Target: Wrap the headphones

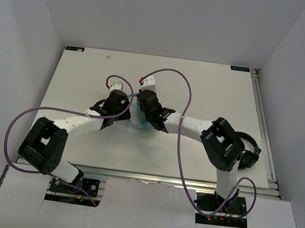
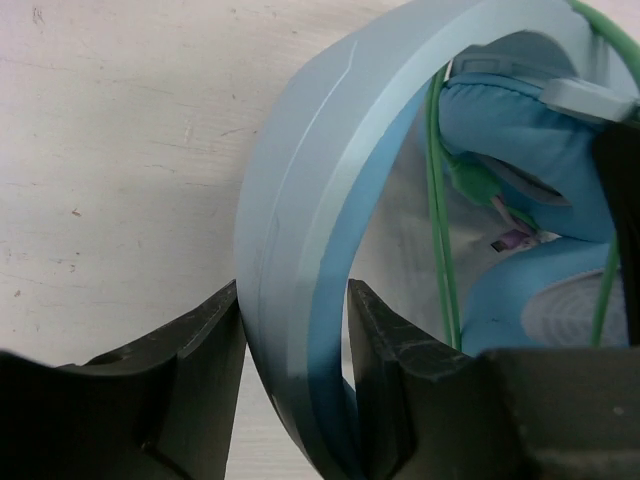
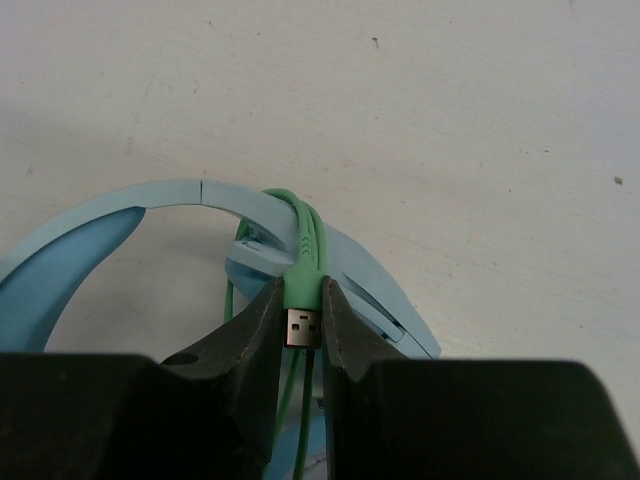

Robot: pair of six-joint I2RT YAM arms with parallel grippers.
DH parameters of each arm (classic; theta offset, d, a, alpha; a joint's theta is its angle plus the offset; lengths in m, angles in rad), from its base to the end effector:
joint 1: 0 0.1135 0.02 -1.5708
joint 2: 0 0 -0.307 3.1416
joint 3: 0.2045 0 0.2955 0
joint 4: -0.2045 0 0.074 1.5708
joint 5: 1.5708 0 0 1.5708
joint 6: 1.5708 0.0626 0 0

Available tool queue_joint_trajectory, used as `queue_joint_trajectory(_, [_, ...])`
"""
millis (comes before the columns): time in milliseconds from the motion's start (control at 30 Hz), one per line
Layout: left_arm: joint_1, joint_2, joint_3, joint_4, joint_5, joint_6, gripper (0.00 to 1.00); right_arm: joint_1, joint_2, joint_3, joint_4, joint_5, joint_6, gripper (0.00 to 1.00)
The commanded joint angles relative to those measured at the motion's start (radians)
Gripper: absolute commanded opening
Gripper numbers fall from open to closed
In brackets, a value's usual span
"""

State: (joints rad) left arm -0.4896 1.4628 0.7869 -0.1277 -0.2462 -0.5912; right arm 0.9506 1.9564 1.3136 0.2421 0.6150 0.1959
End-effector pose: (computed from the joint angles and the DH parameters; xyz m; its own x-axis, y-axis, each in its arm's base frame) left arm 0.3105 -0.1482 0.1875 -0.6985 -0.2403 -0.6741 -0.0993 0.9654 -0.2412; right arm 0.3306 0.4007 0.2237 -0.2916 -0.1348 -0.9470 -0.3050 0.9515 -0.0415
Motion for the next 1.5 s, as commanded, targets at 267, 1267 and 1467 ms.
queue_joint_trajectory(267, [-0.017, -0.146, -0.002, 0.032, 0.005, 0.008, 0.71, 0.077, 0.048, -0.012, -0.009, 0.020, -0.030, 0.12])
queue_joint_trajectory(1267, [0.006, -0.068, 0.163, 0.040, 0.024, 0.139, 0.66, 0.158, 0.013, -0.089, 0.086, 0.156, -0.079, 0.23])
queue_joint_trajectory(1467, [0.006, -0.014, 0.173, 0.084, 0.109, 0.151, 0.64, 0.158, -0.006, -0.121, 0.125, 0.164, -0.089, 0.25])
